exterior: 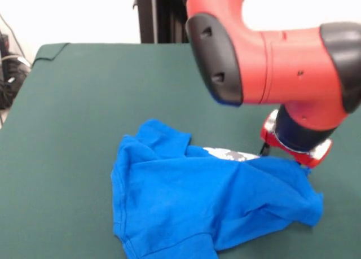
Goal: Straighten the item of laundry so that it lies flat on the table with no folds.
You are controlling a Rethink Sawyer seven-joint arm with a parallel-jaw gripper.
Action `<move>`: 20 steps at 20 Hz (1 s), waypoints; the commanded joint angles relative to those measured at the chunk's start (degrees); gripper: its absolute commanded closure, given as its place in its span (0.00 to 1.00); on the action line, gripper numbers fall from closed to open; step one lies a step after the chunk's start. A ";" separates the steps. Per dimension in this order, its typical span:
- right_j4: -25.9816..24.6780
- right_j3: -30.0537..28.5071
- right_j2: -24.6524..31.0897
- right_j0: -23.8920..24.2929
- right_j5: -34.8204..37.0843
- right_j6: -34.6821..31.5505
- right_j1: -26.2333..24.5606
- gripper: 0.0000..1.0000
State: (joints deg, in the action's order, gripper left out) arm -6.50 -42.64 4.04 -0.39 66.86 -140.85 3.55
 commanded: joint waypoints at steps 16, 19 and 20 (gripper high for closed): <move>-6.46 -16.56 -13.35 -11.29 -34.51 -17.13 -1.39 0.00; -6.58 -14.61 -13.53 -11.37 -26.37 -11.90 -0.41 0.00; -6.01 -13.40 -13.08 -11.00 -21.40 -9.05 0.01 0.00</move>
State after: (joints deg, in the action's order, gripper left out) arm -12.21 -54.42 -8.61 -11.43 44.40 -141.97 8.66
